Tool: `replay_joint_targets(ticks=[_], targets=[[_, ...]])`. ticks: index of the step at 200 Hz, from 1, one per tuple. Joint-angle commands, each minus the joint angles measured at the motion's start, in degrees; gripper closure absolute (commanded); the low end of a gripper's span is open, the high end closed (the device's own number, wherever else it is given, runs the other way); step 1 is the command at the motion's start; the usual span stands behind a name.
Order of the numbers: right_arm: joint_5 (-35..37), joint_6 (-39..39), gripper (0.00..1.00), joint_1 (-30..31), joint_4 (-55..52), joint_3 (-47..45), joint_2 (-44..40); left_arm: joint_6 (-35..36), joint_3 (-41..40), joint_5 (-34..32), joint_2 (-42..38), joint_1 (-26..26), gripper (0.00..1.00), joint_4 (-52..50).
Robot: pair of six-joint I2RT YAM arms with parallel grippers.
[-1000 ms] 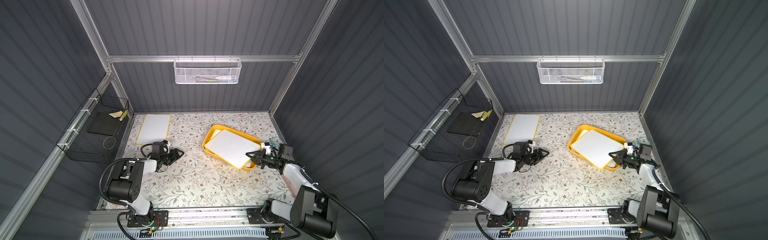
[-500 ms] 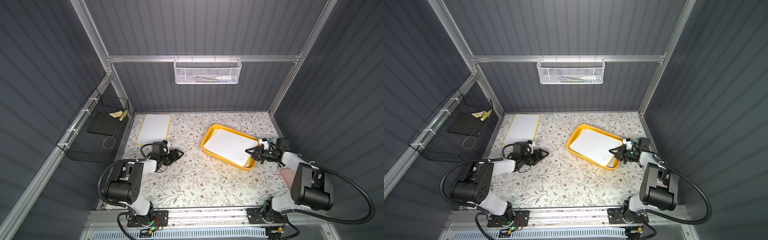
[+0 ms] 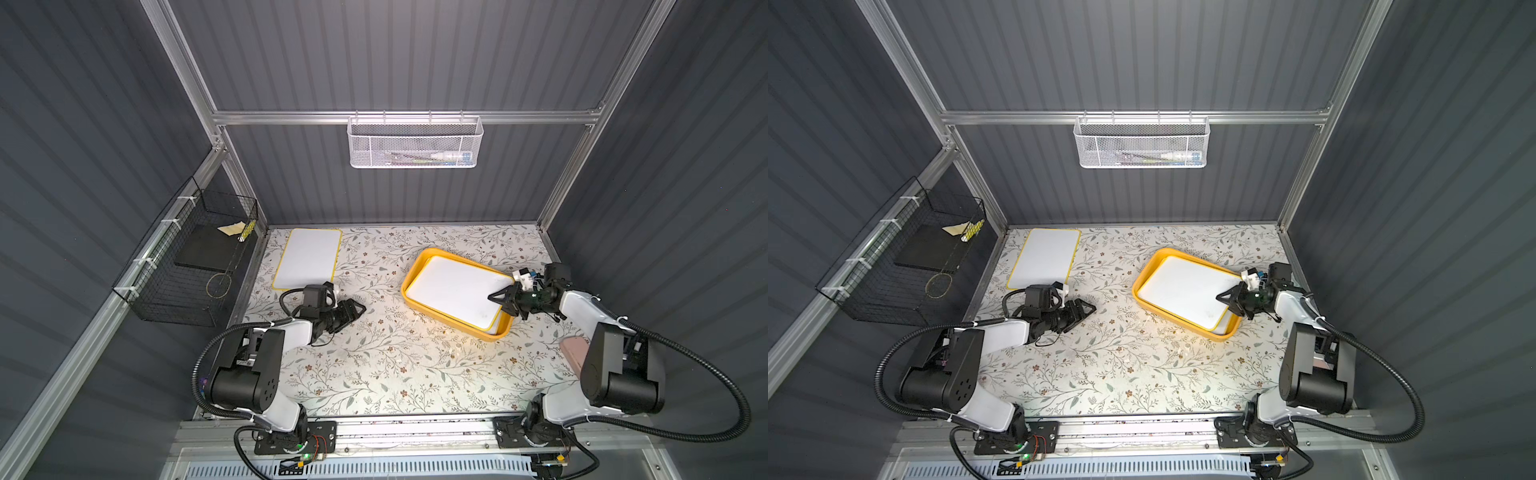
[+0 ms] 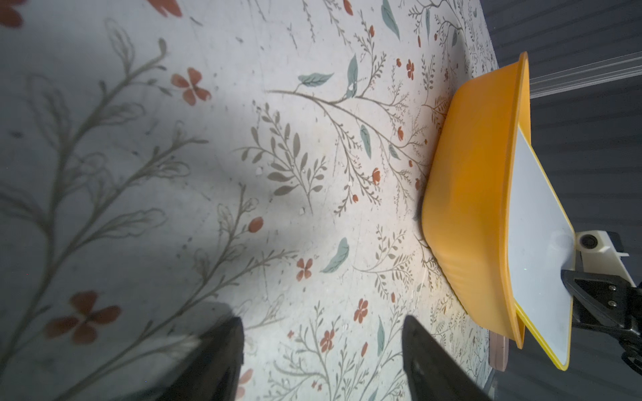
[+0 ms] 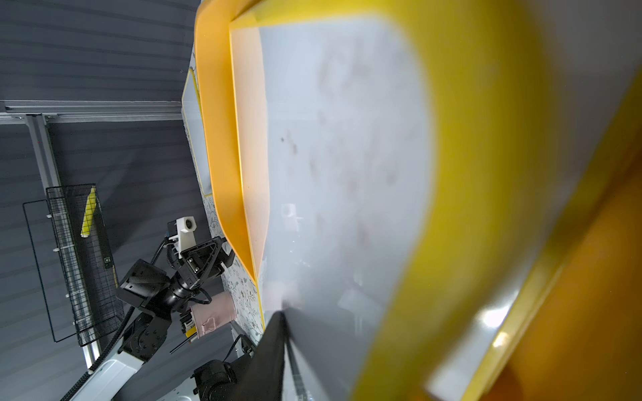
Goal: Put the whiteboard into the storage box
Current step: Place the whiteboard in the storage box.
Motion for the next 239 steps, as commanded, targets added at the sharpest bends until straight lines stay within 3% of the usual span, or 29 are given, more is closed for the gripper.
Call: replay_joint_targets(ticks=[1,148,204,239], targets=[[3.9,-2.5,0.73,0.3,-2.8,2.5,0.0,1.7,0.3,-1.9,-0.7,-0.3,0.27,-4.3],[13.5,-5.0,0.62,0.3,-10.5,6.6,-9.3,3.3,1.8,-3.9,-2.1,-0.2,0.27,-7.8],[11.6,-4.4,0.61,0.4,-11.4,7.4,-12.5,4.2,2.4,-5.6,-3.1,-0.3,0.27,-10.0],[11.7,-3.8,0.6,3.8,-11.1,7.2,-15.4,4.3,3.1,-6.8,-3.6,-0.3,0.27,-11.0]])
